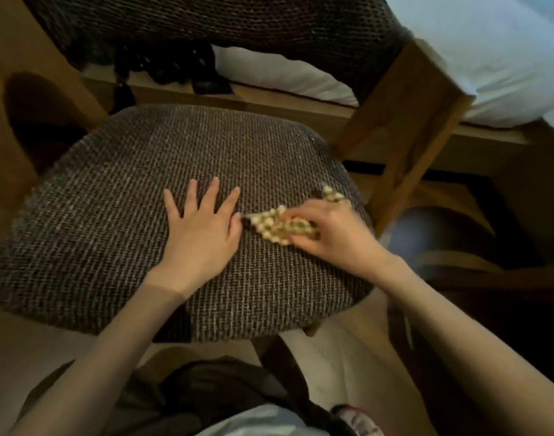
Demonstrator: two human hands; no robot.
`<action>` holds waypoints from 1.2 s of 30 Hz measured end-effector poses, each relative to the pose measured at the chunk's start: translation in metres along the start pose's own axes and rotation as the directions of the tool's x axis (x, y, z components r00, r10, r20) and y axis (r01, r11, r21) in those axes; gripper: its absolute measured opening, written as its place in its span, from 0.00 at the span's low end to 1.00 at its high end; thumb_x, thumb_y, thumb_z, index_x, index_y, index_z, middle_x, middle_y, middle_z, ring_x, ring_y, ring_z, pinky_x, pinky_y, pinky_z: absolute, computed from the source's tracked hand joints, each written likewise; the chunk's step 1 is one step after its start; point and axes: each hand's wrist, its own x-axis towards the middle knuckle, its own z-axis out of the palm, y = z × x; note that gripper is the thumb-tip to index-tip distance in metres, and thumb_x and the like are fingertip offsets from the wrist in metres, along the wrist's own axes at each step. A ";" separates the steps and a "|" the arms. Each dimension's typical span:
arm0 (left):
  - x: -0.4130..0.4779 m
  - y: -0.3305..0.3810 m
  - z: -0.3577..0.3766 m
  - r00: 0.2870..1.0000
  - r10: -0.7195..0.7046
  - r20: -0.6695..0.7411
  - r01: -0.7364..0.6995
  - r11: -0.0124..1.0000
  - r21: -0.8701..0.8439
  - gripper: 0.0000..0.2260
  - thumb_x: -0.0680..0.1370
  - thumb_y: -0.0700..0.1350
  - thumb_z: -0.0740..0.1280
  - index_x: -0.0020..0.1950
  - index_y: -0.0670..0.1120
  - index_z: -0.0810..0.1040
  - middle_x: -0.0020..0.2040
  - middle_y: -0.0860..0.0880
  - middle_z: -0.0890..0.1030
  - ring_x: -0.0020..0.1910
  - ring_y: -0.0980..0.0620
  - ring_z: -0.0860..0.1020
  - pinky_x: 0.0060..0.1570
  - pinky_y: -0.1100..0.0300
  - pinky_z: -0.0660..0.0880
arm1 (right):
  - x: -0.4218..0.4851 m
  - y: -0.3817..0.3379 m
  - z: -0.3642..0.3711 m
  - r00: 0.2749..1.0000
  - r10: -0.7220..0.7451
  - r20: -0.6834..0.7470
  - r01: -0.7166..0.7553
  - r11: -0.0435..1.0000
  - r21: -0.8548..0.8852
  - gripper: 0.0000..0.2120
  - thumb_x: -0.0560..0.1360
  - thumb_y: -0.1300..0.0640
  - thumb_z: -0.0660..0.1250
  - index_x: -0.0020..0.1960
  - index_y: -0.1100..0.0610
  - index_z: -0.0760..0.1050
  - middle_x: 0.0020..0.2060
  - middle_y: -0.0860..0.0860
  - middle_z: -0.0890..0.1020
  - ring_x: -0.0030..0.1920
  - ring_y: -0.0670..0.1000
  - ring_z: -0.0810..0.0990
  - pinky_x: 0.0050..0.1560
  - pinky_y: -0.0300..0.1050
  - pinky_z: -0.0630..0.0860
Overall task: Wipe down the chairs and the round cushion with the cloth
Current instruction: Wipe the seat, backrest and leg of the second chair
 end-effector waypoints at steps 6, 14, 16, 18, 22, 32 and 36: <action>-0.001 0.047 0.008 0.996 0.094 0.000 -0.094 0.993 -0.077 0.26 0.80 0.59 0.43 0.78 0.54 0.49 0.79 0.47 0.49 0.77 0.43 0.44 0.71 0.40 0.36 | -0.038 0.030 0.000 0.894 0.212 -0.395 -0.204 0.977 0.064 0.12 0.72 0.54 0.72 0.56 0.54 0.81 0.48 0.51 0.83 0.47 0.51 0.81 0.46 0.53 0.78; 0.011 0.086 0.011 0.996 0.093 -0.019 -0.094 0.978 -0.185 0.24 0.82 0.56 0.47 0.77 0.53 0.54 0.78 0.47 0.52 0.77 0.43 0.47 0.71 0.39 0.38 | -0.106 0.020 0.011 0.880 0.233 -0.414 -0.075 0.929 0.363 0.10 0.69 0.60 0.76 0.50 0.58 0.82 0.43 0.51 0.83 0.44 0.45 0.80 0.45 0.44 0.77; 0.020 0.098 0.011 0.995 0.102 -0.020 -0.104 0.970 -0.221 0.23 0.82 0.55 0.48 0.77 0.53 0.54 0.79 0.47 0.52 0.77 0.43 0.47 0.72 0.40 0.38 | -0.118 0.017 0.009 0.912 0.217 -0.348 -0.061 0.911 0.409 0.10 0.68 0.62 0.76 0.50 0.58 0.83 0.41 0.52 0.82 0.42 0.47 0.79 0.44 0.43 0.75; 0.029 0.109 0.011 0.994 0.105 -0.026 -0.108 0.963 -0.248 0.22 0.82 0.54 0.48 0.77 0.54 0.55 0.78 0.48 0.52 0.77 0.44 0.47 0.72 0.40 0.38 | -0.123 0.021 -0.007 0.946 0.171 -0.276 -0.043 0.909 0.415 0.11 0.68 0.62 0.76 0.50 0.59 0.83 0.41 0.53 0.81 0.42 0.49 0.79 0.43 0.45 0.75; 0.051 0.124 0.011 0.996 0.080 -0.025 -0.084 0.951 -0.297 0.21 0.82 0.54 0.50 0.76 0.56 0.57 0.78 0.49 0.54 0.77 0.45 0.47 0.72 0.41 0.39 | -0.097 0.044 -0.068 0.854 0.171 -0.491 0.024 0.931 0.365 0.10 0.74 0.59 0.69 0.54 0.60 0.78 0.48 0.52 0.80 0.50 0.48 0.78 0.52 0.42 0.73; 0.093 0.153 -0.002 0.999 0.041 0.005 -0.035 0.899 -0.436 0.22 0.82 0.52 0.56 0.75 0.53 0.61 0.77 0.51 0.59 0.77 0.48 0.53 0.71 0.35 0.39 | 0.016 0.060 -0.099 0.402 0.193 -0.895 -0.083 0.981 0.174 0.14 0.75 0.59 0.67 0.60 0.52 0.74 0.66 0.61 0.66 0.62 0.58 0.66 0.65 0.38 0.58; 0.102 0.158 -0.002 1.000 -0.010 0.011 0.013 0.899 -0.437 0.21 0.82 0.51 0.56 0.75 0.54 0.61 0.76 0.50 0.59 0.76 0.48 0.54 0.71 0.34 0.39 | 0.042 0.065 -0.122 0.489 0.273 -0.829 0.027 0.945 0.327 0.10 0.77 0.58 0.66 0.58 0.51 0.77 0.69 0.54 0.67 0.67 0.49 0.67 0.65 0.32 0.64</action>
